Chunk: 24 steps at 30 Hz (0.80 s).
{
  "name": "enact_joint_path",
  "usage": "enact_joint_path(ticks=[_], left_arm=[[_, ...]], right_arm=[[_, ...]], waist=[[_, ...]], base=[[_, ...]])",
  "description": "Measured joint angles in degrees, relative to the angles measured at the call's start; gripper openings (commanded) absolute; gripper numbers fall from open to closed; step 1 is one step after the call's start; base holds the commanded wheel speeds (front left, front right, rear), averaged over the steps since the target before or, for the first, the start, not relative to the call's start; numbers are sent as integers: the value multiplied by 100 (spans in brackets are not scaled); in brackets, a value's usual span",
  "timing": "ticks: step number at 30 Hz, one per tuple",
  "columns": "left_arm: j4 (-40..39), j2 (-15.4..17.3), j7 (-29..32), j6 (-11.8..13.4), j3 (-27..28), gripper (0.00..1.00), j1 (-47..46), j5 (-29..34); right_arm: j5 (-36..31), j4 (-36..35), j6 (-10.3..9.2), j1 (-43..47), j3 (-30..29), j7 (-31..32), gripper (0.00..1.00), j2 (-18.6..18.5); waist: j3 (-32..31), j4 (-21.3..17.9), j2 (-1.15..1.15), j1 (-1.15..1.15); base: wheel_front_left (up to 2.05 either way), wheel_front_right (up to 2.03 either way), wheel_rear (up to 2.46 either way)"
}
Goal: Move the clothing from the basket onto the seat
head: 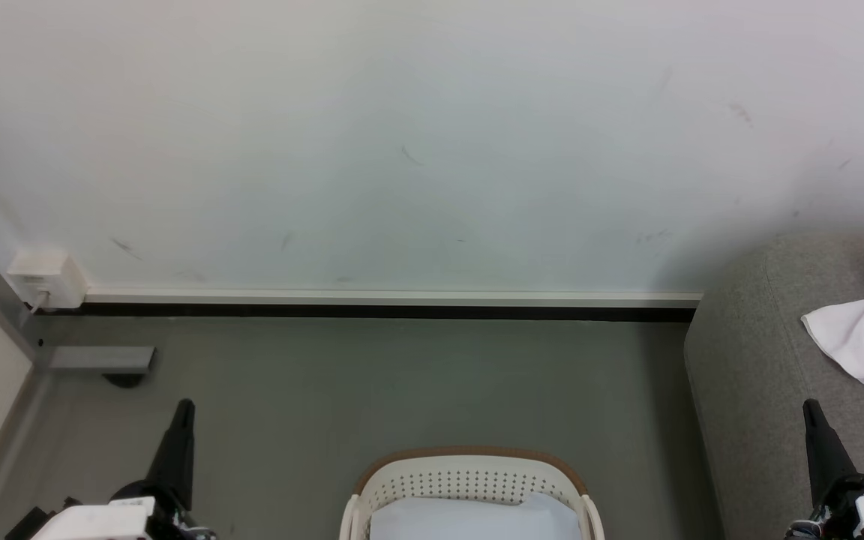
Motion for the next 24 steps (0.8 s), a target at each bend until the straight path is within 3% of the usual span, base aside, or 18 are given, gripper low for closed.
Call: enact_joint_path(ticks=[24], left_arm=[[-1,0,0,0,0,0,-1,0]], right_arm=[[0,-1,0,-2,1,1,0,-2]], waist=[[0,0,0,0]], base=[[0,0,0]])
